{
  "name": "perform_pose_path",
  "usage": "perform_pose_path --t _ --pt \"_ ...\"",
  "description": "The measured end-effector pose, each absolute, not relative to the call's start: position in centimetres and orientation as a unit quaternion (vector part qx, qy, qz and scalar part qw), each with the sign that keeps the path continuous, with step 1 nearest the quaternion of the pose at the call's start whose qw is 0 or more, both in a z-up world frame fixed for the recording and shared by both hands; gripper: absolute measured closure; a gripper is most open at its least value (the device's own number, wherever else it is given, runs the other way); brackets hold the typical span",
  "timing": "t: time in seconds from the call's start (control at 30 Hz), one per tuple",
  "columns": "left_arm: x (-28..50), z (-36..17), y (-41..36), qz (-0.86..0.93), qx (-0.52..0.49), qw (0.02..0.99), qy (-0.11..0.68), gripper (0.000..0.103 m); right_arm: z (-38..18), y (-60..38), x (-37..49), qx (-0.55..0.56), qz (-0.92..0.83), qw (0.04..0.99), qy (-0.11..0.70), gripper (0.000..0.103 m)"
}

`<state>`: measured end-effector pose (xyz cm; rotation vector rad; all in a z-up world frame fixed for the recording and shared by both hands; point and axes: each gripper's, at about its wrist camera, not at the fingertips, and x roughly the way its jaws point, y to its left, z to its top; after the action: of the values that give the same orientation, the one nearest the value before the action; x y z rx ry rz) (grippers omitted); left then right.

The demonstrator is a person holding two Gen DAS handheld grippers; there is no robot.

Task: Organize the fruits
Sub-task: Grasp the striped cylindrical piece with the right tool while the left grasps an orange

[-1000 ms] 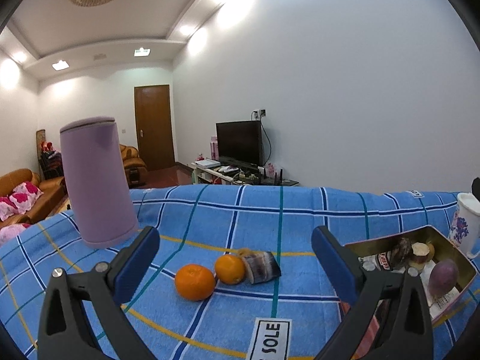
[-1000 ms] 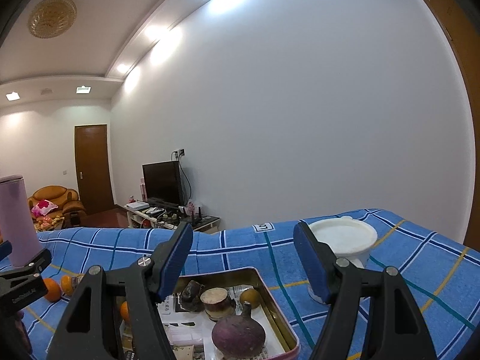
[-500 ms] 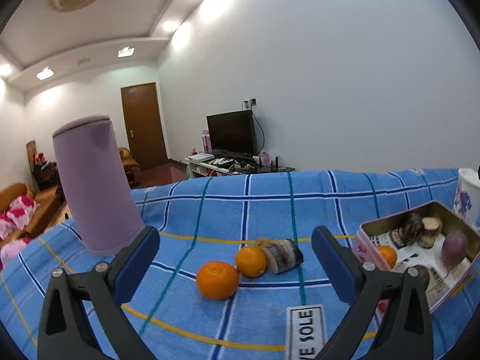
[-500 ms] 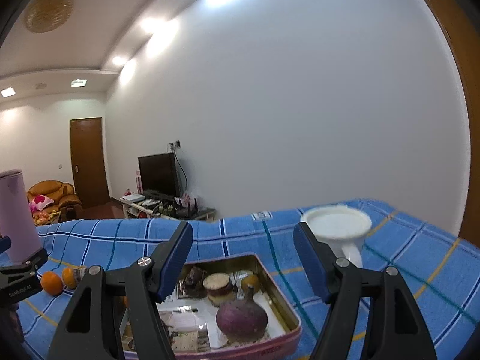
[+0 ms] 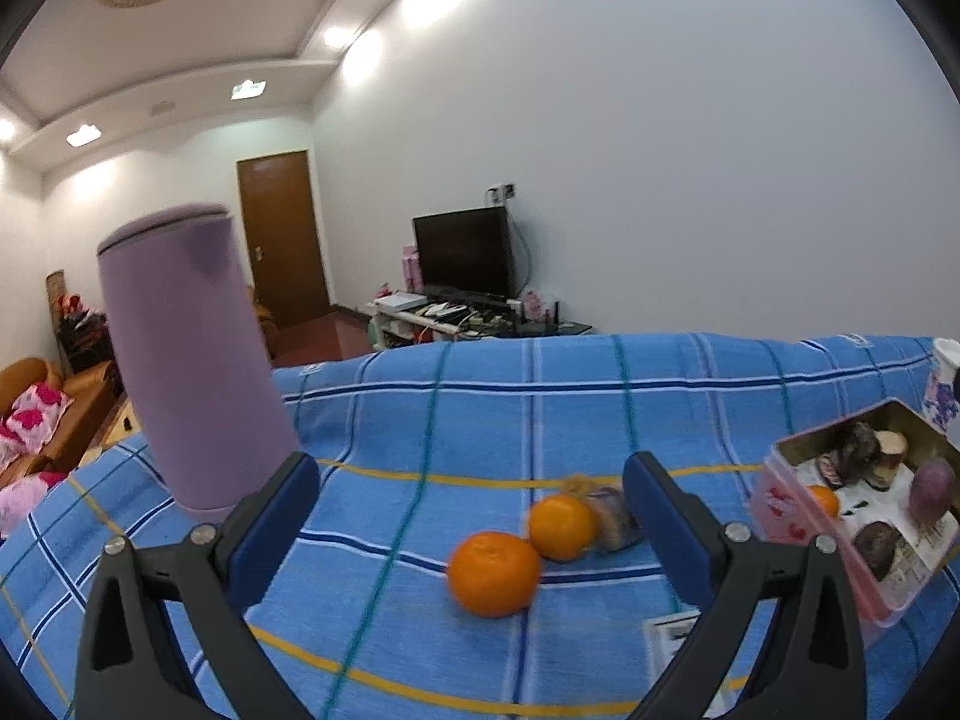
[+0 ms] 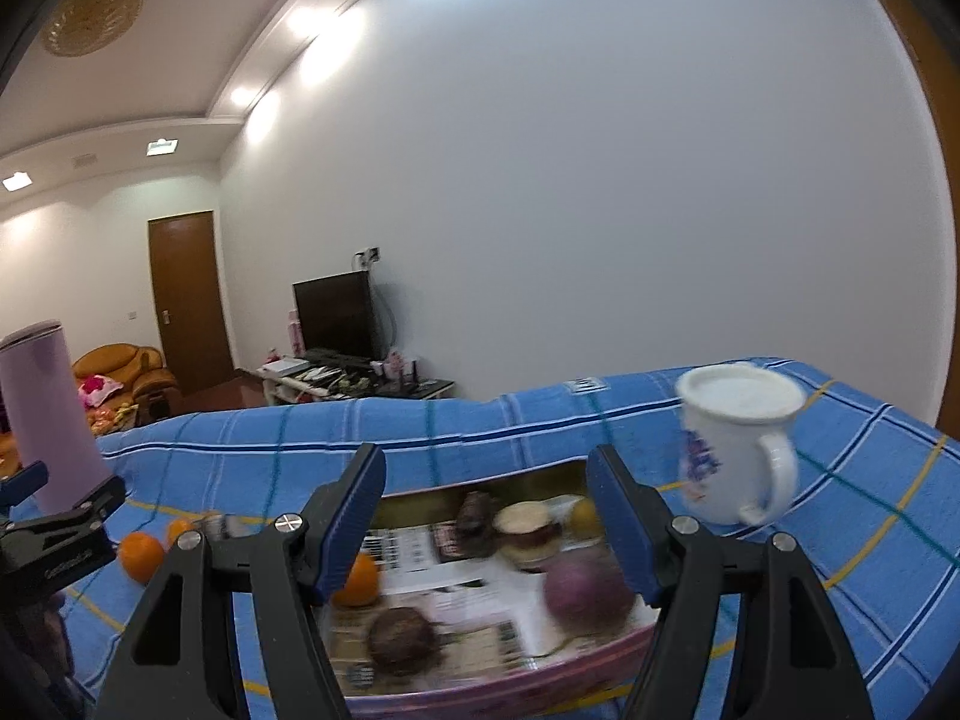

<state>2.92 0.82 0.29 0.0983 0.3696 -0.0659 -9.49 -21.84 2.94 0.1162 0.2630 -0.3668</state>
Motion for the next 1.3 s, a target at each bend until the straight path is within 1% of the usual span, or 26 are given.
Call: perform_pose_path --t 0.17,0.43,0.57,0.77,0.83,0.9,0.93,0.97,1.03,1.3 --pt "4.4 0.1 3.6 -0.004 0.038 0.98 0.194 0.0 2.6 -19.2 -7.8 0.053 -0.154 0.976 0.145 0.032" --pt "7.5 -0.9 8.2 0.038 0.009 0.968 0.248 0.0 1.9 -14.9 -5.1 0.035 -0.102 0.98 0.17 0.032" --pt "8.4 -1.4 9.4 0.058 0.004 0.961 0.271 0.0 1.4 -13.2 -3.2 0.032 -0.073 0.977 0.197 0.032" --pt "8.7 -1.7 9.6 0.068 0.025 0.957 0.28 0.0 0.2 -10.7 0.0 0.017 -0.036 0.966 0.255 0.032" --pt "8.7 -1.7 9.7 0.064 0.023 0.956 0.284 0.0 -0.3 -9.8 1.1 0.006 -0.024 0.961 0.277 0.038" --pt "8.8 -1.8 9.8 0.06 0.02 0.955 0.29 0.0 -0.8 -9.1 2.3 -0.008 -0.011 0.954 0.299 0.055" --pt "8.9 -1.7 9.9 0.059 0.017 0.954 0.292 0.0 -1.1 -8.9 3.0 -0.009 -0.009 0.949 0.314 0.058" --pt "9.0 -1.7 10.1 0.058 0.014 0.954 0.295 0.0 -1.4 -9.0 3.4 -0.007 -0.004 0.946 0.323 0.059" --pt "9.0 -1.6 10.3 0.059 0.01 0.953 0.296 0.0 -2.1 -9.0 4.6 0.0 0.006 0.938 0.347 0.059" --pt "9.2 -1.5 11.1 0.063 -0.002 0.951 0.304 0.0 -3.4 -9.3 7.4 0.011 0.006 0.92 0.391 0.059"
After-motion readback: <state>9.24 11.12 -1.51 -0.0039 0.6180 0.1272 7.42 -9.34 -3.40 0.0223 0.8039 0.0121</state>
